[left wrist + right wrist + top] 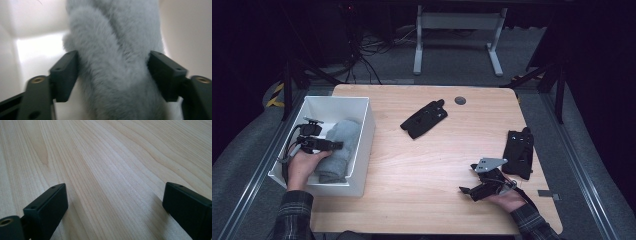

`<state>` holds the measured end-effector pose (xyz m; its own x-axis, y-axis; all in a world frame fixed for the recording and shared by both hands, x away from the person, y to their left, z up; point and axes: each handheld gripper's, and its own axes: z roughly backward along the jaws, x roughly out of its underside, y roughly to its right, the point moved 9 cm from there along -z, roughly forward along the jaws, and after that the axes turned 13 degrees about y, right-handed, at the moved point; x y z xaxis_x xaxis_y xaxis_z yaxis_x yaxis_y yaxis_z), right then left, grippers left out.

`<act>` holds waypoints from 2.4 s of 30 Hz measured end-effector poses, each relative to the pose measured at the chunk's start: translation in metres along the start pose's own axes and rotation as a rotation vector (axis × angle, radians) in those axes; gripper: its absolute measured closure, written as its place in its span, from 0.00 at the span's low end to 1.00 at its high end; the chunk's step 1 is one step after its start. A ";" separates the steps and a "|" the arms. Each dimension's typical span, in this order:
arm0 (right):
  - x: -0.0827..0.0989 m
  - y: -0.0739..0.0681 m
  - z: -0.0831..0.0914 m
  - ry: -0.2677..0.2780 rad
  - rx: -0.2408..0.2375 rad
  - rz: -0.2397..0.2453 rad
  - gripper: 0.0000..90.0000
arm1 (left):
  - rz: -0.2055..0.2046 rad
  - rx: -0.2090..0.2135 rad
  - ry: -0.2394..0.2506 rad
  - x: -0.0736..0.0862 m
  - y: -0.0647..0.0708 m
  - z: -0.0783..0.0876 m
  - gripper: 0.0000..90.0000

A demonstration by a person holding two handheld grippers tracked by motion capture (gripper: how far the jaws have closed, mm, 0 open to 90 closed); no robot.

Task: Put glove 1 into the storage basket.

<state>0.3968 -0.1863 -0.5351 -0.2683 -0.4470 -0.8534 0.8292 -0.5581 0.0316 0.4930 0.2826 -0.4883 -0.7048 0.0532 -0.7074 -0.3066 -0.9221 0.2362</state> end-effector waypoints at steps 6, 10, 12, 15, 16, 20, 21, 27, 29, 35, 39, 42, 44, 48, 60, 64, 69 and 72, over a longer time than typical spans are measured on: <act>0.000 0.000 0.000 0.000 0.000 0.001 0.07 | -0.034 -0.048 0.052 -0.016 0.004 0.008 0.18; 0.000 0.000 0.000 0.000 0.000 0.001 0.07 | -0.045 -0.037 0.092 -0.027 0.010 0.017 0.17; 0.000 0.000 0.000 0.000 0.000 0.001 0.07 | -0.057 -0.036 0.100 -0.032 0.013 0.021 0.17; 0.000 0.000 0.000 0.000 0.000 0.000 0.07 | -0.072 -0.019 0.130 -0.043 0.022 0.029 0.17; 0.000 0.000 0.000 0.000 0.000 0.000 0.07 | -0.074 -0.012 0.142 -0.046 0.026 0.032 0.17; 0.000 0.000 0.000 0.000 0.001 0.000 0.07 | -0.106 0.008 0.181 -0.060 0.042 0.043 0.17; 0.000 0.000 0.000 0.000 0.001 0.000 0.07 | -0.111 0.019 0.188 -0.063 0.047 0.046 0.17; 0.000 0.000 0.000 -0.001 0.002 -0.001 0.07 | -0.146 0.061 0.216 -0.078 0.070 0.054 0.17; 0.000 0.000 0.000 -0.001 0.003 -0.002 0.07 | -0.175 0.083 0.224 -0.084 0.085 0.057 0.17; 0.000 0.000 0.000 -0.001 0.003 -0.001 0.07 | -0.215 0.118 0.244 -0.092 0.111 0.060 0.17; 0.000 0.000 0.000 -0.002 0.005 -0.002 0.06 | -0.249 0.174 0.246 -0.095 0.142 0.058 0.16; 0.000 0.000 0.000 -0.003 0.004 -0.002 0.06 | -0.276 0.205 0.242 -0.094 0.162 0.054 0.16; 0.000 0.000 0.000 -0.002 0.006 -0.002 0.06 | -0.287 0.237 0.243 -0.093 0.179 0.051 0.16; 0.000 0.001 0.000 -0.006 0.011 -0.006 0.05 | -0.330 0.275 0.233 -0.090 0.205 0.043 0.16; 0.001 0.002 -0.001 -0.019 0.024 -0.014 0.00 | -0.403 0.329 0.171 -0.067 0.256 0.012 0.15; 0.001 0.002 -0.002 -0.018 0.023 -0.015 0.00 | -0.439 0.338 0.163 -0.062 0.269 0.006 0.14; 0.001 0.003 -0.001 -0.024 0.022 -0.014 0.01 | -0.472 0.349 0.146 -0.053 0.280 -0.004 0.14; 0.002 0.004 0.000 -0.033 0.025 -0.013 0.01 | -0.487 0.355 0.148 -0.049 0.286 -0.008 0.14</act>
<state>0.3997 -0.1892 -0.5364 -0.2955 -0.4620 -0.8362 0.8132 -0.5810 0.0336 0.4450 0.0131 -0.3907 -0.3422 0.3584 -0.8686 -0.7827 -0.6202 0.0525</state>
